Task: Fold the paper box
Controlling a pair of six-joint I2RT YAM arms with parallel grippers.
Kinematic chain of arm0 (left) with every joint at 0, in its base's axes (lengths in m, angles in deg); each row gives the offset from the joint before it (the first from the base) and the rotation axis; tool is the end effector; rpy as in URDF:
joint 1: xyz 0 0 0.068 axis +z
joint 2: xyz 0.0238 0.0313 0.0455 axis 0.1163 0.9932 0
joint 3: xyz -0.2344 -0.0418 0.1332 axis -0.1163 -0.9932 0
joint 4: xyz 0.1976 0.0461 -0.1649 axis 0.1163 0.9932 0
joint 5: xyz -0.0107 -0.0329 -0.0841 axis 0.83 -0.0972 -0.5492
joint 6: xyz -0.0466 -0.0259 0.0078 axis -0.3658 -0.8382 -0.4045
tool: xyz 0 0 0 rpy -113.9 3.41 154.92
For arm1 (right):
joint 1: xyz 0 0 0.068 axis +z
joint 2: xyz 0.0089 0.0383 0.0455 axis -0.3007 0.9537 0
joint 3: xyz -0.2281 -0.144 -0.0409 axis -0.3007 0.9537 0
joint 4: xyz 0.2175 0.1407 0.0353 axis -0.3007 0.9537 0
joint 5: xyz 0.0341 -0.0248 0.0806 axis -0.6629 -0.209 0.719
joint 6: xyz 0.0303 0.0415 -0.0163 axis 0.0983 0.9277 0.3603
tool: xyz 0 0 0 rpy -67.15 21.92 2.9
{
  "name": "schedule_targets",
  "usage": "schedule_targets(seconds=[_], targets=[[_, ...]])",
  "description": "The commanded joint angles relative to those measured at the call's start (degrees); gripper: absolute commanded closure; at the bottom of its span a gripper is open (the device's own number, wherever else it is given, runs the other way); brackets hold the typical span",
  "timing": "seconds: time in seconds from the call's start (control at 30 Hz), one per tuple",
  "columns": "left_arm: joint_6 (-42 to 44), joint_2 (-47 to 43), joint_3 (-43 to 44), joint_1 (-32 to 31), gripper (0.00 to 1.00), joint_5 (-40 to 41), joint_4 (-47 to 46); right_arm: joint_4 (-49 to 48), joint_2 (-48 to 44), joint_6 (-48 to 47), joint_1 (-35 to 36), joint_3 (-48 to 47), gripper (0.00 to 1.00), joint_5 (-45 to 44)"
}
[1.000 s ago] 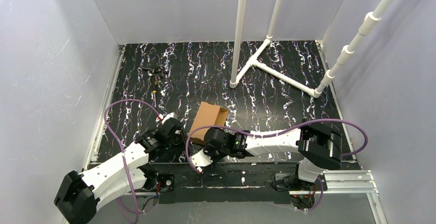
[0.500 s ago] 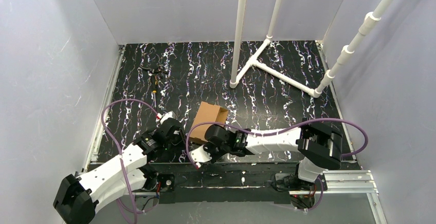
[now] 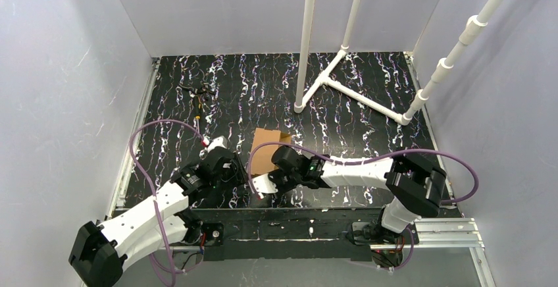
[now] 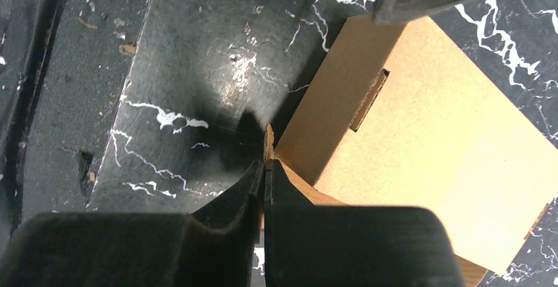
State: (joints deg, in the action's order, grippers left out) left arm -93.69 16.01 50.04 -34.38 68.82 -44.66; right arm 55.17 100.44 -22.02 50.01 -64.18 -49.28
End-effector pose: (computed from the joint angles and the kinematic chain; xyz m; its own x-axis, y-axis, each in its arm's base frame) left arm 0.1283 -0.1054 0.1978 -0.7804 -0.3704 -0.5038 -0.0757 0.8557 -0.5118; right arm 0.1182 0.3009 0.1779 0.5330 -0.6539 -0.5370 -0.8398 -0.3318 -0.4297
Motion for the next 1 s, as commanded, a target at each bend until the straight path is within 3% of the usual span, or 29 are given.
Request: schedule_targets(seconds=[0.0, 0.13, 0.57, 0.8, 0.83, 0.97], targets=[[6.56, 2.41, 3.07, -0.15, 0.42, 0.92, -4.57, 2.28, -2.53, -1.33, -1.78, 1.94, 0.89, 4.43], [11.27, 4.84, 3.18, -0.07, 0.33, -1.57, -10.51, 3.09, -2.78, -2.57, -3.12, 2.52, 0.90, 5.93], [12.93, 14.36, 2.49, 2.78, 0.34, -3.85, -21.64, 5.06, -3.61, -4.80, -6.10, 3.67, 0.90, 9.59], [12.19, 16.21, 0.86, 4.41, 0.55, -4.02, -21.68, 5.24, -3.90, -4.67, -7.64, 4.09, 0.94, 11.29], [11.94, 16.27, 0.42, 4.63, 0.55, -4.30, -22.08, 5.36, -3.94, -4.65, -7.69, 4.23, 0.99, 11.37], [11.67, 16.75, -0.18, 5.10, 0.62, -4.65, -22.55, 5.29, -4.15, -4.77, -7.76, 5.06, 0.99, 11.51]])
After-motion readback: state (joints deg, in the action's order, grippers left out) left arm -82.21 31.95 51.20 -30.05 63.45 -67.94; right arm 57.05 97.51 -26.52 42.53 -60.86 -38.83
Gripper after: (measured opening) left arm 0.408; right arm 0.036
